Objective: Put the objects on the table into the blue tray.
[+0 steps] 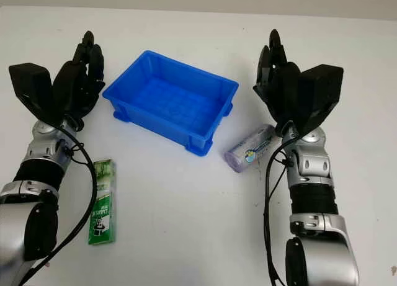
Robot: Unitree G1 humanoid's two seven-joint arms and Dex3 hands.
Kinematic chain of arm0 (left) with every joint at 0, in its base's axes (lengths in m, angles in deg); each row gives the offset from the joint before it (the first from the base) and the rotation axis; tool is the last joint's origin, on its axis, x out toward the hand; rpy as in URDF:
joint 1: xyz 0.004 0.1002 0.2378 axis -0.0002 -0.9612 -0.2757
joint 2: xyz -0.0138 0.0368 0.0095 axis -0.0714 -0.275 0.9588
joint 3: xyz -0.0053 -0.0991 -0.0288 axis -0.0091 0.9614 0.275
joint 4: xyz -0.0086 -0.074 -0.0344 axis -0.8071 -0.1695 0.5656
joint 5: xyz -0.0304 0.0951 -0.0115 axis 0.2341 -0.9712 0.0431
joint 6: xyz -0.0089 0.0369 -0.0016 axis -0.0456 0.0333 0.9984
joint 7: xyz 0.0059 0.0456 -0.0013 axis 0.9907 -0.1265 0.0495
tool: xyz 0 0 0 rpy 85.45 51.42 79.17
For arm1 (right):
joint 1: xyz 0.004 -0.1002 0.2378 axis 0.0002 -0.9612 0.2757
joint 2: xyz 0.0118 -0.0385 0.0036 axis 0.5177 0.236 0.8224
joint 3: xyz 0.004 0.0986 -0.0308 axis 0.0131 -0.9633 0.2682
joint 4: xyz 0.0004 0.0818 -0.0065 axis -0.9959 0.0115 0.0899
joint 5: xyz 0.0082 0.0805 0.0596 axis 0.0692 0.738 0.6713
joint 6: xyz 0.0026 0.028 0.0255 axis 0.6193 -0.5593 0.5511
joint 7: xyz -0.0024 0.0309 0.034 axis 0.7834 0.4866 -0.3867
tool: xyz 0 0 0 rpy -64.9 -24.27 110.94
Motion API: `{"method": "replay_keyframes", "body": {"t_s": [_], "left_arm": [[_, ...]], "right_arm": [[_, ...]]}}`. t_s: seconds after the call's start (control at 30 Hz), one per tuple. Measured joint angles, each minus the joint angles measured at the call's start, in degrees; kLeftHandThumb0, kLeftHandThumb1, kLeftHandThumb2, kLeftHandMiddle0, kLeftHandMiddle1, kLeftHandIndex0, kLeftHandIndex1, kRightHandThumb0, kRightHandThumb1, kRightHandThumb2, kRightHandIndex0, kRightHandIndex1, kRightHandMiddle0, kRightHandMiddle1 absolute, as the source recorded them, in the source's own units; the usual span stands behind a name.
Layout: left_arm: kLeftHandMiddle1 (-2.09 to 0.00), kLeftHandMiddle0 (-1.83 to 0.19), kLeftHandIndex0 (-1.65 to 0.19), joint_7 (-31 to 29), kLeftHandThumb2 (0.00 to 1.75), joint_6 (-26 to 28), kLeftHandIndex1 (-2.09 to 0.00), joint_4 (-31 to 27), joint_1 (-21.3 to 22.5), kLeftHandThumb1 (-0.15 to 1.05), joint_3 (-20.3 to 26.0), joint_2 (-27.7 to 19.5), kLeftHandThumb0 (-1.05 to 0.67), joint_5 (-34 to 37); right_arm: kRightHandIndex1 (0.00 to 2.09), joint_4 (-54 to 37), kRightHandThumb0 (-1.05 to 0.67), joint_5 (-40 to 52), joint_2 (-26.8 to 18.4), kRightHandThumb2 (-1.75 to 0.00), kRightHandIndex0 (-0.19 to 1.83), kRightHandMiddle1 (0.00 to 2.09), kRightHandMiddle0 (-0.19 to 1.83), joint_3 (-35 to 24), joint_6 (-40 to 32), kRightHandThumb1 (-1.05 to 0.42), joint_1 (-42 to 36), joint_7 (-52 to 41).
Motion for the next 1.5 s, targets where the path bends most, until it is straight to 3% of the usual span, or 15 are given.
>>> {"method": "replay_keyframes", "body": {"t_s": [0.3,0.47,0.5,0.57,0.6,0.67,0.8,0.9,1.03,1.23,1.5], "left_arm": [[0.0,0.19,0.19,0.26,0.66,0.06,0.0,0.0,0.0,1.05,-0.44,-0.03,-0.72,-0.03],[0.0,0.19,0.19,0.22,0.66,0.1,0.0,0.1,0.0,1.05,-0.4,0.0,-0.72,0.21],[0.0,0.19,0.19,0.16,0.67,0.12,0.0,0.14,0.0,1.05,-0.34,-0.01,-0.72,0.27],[0.0,0.19,0.19,-0.04,0.68,0.13,0.0,0.15,-0.01,1.05,-0.28,-0.02,-0.72,0.33],[0.0,0.19,0.19,-0.09,0.68,0.16,0.0,0.15,-0.02,1.05,-0.24,-0.05,-0.71,0.45],[0.0,0.19,0.19,-0.09,0.67,0.26,0.0,0.13,-0.09,1.05,-0.07,-0.17,-0.71,0.67],[0.0,0.19,0.19,-0.34,0.66,0.3,0.0,0.13,-0.17,1.05,0.37,-0.38,-0.72,0.78],[0.0,0.19,0.19,-0.69,0.66,0.27,0.0,0.19,-0.17,1.05,0.36,-0.41,-0.72,0.69],[0.0,0.19,0.19,-0.13,0.65,0.03,0.0,0.94,-0.15,1.05,0.31,-0.39,-0.72,0.5],[0.0,0.19,0.19,-0.18,0.66,-0.51,0.0,1.26,-0.15,1.05,0.26,-0.36,-0.73,0.22],[0.0,0.19,0.19,-0.33,0.66,-0.81,0.0,1.36,-0.15,1.05,0.04,-0.37,-0.73,0.13]], "right_arm": [[0.0,0.0,-0.77,0.37,0.06,-0.78,-0.19,0.0,-0.19,-0.18,-0.02,-1.05,0.0,-0.27],[0.04,-4.79,-0.6,2.68,-1.1,-0.55,-0.13,0.02,-0.15,-1.98,-1.61,-1.05,-0.68,-1.86],[0.08,-6.72,-0.58,2.55,-2.1,-0.47,-0.05,0.09,-0.09,-2.08,-1.63,-1.05,-0.85,-2.24],[0.25,-10.71,-0.52,-0.31,-5.62,-0.21,0.18,0.68,-0.11,-1.82,-0.81,-1.04,-1.36,-2.91],[0.28,-13.07,-0.51,-2.27,-8.13,-0.16,0.21,0.74,-0.1,-1.59,-0.5,-1.02,-1.85,-3.64],[0.32,-17.87,-0.45,-6.09,-13.72,-0.07,0.3,0.66,0.05,-0.9,-0.88,-0.94,-3.12,-6.48],[0.22,-26.7,-0.42,-13.08,-23.63,-0.05,0.46,0.23,0.42,0.94,0.77,-0.77,-7.19,-12.67],[0.17,-28.92,-0.44,-17.57,-28.02,-0.05,0.46,0.13,0.46,1.54,7.19,-0.73,-10.55,-15.08],[0.12,-33.03,-0.47,-24.26,-33.36,-0.05,0.45,0.09,0.5,2.19,9.66,-0.71,-14.59,-17.98],[0.11,-37.27,-0.53,-31.87,-39.47,-0.06,0.51,0.08,0.57,2.33,14.97,-0.76,-17.47,-20.32],[0.11,-42.19,-0.47,-36.72,-42.27,-0.06,0.59,0.07,0.61,3.07,14.43,-0.79,-18.39,-25.94]]}}
